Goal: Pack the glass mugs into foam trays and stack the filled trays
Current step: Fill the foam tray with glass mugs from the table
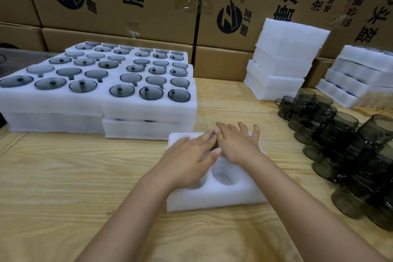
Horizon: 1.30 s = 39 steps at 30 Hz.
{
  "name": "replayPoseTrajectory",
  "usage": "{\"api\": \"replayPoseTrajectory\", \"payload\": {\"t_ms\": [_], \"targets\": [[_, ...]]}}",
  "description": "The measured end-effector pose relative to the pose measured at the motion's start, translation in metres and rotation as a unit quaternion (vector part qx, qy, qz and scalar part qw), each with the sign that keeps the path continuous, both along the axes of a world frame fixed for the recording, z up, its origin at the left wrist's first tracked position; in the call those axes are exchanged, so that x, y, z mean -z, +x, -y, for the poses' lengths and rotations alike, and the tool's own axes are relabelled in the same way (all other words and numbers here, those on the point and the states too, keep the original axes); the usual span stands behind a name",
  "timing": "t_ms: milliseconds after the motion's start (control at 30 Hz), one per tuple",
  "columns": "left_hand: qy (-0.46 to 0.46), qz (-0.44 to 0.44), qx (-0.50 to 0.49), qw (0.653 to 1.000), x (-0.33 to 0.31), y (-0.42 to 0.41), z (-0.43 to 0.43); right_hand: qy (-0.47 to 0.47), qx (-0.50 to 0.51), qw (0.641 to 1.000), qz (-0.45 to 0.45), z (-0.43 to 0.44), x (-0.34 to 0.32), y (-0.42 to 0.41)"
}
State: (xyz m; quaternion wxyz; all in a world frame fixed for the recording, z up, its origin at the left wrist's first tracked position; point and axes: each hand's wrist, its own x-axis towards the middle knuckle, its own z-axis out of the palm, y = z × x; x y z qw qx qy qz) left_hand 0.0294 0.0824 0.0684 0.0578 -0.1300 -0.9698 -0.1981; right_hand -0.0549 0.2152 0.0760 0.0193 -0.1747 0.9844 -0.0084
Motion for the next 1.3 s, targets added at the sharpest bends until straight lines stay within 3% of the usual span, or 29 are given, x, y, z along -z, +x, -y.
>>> {"api": "replayPoseTrajectory", "payload": {"t_ms": [100, 167, 267, 400, 567, 633, 700, 767, 800, 867, 933, 1000, 1067, 1167, 1300], "targets": [[-0.098, 0.034, -0.022, 0.994, 0.003, -0.003, 0.001, 0.027, 0.016, 0.999, -0.005, 0.005, -0.001, 0.001], [-0.114, 0.048, -0.027, 0.992, 0.003, -0.004, 0.0, 0.05, 0.024, 0.998, 0.017, 0.008, -0.004, -0.001], [-0.112, 0.049, -0.034, 0.992, 0.003, -0.006, 0.001, 0.06, 0.021, 0.997, 0.048, 0.01, -0.007, -0.007], [-0.108, 0.033, -0.03, 0.993, 0.006, -0.004, 0.003, -0.03, -0.031, 0.997, 0.062, -0.002, 0.0, -0.006], [-0.052, 0.009, -0.01, 0.999, 0.002, -0.008, 0.004, -0.061, -0.075, 0.993, 0.061, -0.006, 0.003, -0.006], [0.028, -0.017, -0.008, 0.999, 0.001, -0.01, 0.006, -0.069, -0.078, 0.991, 0.083, -0.007, 0.0, -0.007], [0.208, -0.052, -0.049, 0.976, 0.005, -0.006, 0.008, -0.113, -0.09, 0.984, 0.101, -0.014, -0.005, -0.005], [0.425, -0.083, -0.095, 0.897, 0.012, 0.005, 0.013, -0.175, -0.099, 0.977, 0.072, -0.027, -0.013, -0.001], [0.476, -0.119, -0.11, 0.864, 0.018, 0.01, 0.016, -0.185, -0.094, 0.978, 0.025, -0.036, -0.019, -0.001], [0.483, -0.165, -0.135, 0.849, 0.03, 0.016, 0.023, -0.14, -0.059, 0.98, -0.126, -0.059, -0.039, -0.007], [0.491, -0.163, -0.142, 0.844, 0.037, 0.014, 0.026, -0.102, 0.021, 0.96, -0.259, -0.09, -0.066, -0.017], [0.502, -0.158, -0.142, 0.838, 0.04, 0.012, 0.026, -0.097, 0.116, 0.937, -0.316, -0.126, -0.095, -0.028], [0.508, -0.156, -0.14, 0.835, 0.039, 0.01, 0.024, -0.047, 0.211, 0.927, -0.308, -0.162, -0.116, -0.04], [0.517, -0.15, -0.139, 0.831, 0.039, 0.008, 0.026, 0.004, 0.321, 0.923, -0.212, -0.21, -0.126, -0.057], [0.527, -0.144, -0.134, 0.827, 0.04, 0.006, 0.028, -0.01, 0.375, 0.922, -0.092, -0.249, -0.111, -0.075]]}}
